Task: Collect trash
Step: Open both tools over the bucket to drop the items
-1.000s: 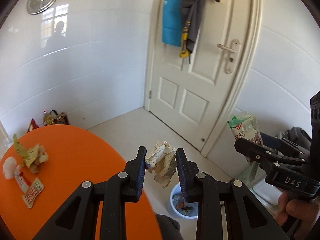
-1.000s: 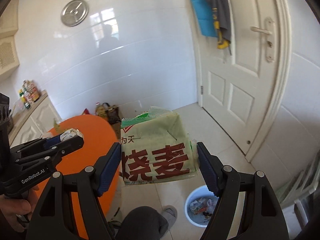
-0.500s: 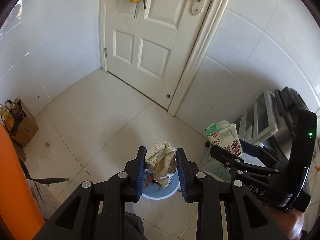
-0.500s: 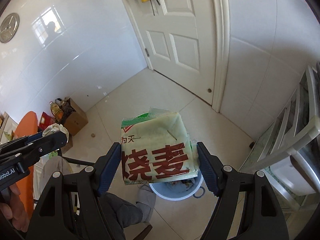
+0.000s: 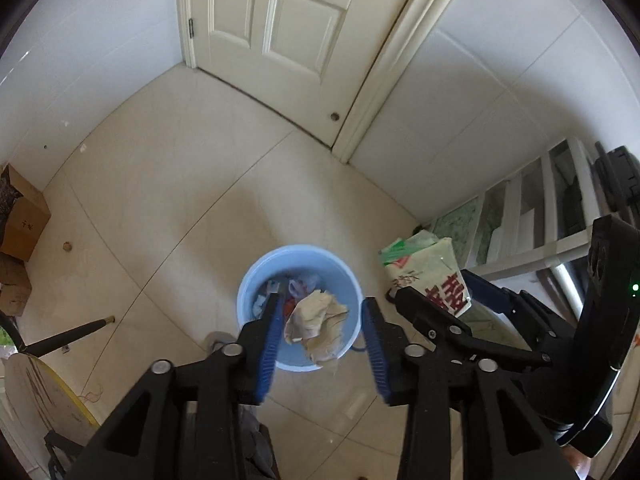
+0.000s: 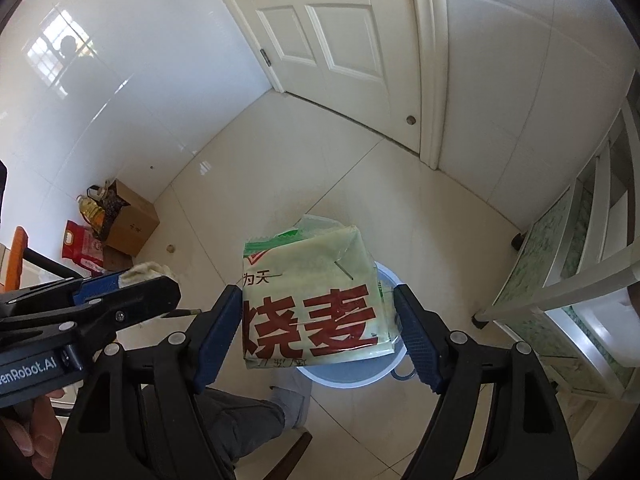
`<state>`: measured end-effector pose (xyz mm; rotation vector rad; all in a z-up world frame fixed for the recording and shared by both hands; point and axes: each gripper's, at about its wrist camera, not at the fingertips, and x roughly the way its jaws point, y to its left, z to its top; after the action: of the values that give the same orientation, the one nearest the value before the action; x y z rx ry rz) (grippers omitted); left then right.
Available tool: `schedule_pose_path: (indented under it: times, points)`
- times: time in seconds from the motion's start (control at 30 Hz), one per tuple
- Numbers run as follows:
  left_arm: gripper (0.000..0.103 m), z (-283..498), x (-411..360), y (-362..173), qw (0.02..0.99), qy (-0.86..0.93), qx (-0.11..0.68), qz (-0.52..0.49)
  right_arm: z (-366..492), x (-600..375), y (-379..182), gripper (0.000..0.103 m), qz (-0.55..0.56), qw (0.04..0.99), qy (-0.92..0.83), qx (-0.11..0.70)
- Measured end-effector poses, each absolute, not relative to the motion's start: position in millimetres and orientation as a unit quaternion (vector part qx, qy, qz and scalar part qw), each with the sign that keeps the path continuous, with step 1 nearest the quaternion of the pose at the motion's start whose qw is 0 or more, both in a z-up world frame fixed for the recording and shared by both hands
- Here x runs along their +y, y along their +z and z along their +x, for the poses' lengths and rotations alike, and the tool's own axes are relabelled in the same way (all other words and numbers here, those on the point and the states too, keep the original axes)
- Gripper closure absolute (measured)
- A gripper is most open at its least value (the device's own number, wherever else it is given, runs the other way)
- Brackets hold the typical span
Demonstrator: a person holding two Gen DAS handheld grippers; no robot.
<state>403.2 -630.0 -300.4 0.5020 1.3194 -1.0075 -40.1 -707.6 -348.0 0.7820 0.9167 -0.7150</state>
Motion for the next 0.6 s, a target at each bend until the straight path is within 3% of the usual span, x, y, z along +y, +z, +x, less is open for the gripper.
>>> schedule_pose_path:
  times: [0.07, 0.17, 0.27, 0.43, 0.6]
  points:
    - [0.041, 415, -647, -302, 0.65, -0.435, 0.581, 0.225, -43, -713, -356, 0.016, 0.374, 0.754, -0.332, 0.425]
    - [0.03, 418, -664, -303, 0.653, -0.429, 0.576, 0.238, -48, -714, -359, 0.007, 0.381, 0.751, -0.34, 0.42]
    - [0.028, 414, -666, -298, 0.661, -0.423, 0.568, 0.249, -51, -710, -356, 0.0, 0.378, 0.748, -0.348, 0.42]
    - [0.014, 395, -647, -282, 0.688, -0.405, 0.541, 0.265, -56, -705, -344, 0.0, 0.378, 0.742, -0.369, 0.414]
    - [0.011, 368, -617, -254, 0.72, -0.385, 0.51, 0.272, -55, -691, -318, 0.0, 0.364, 0.75, -0.377, 0.404]
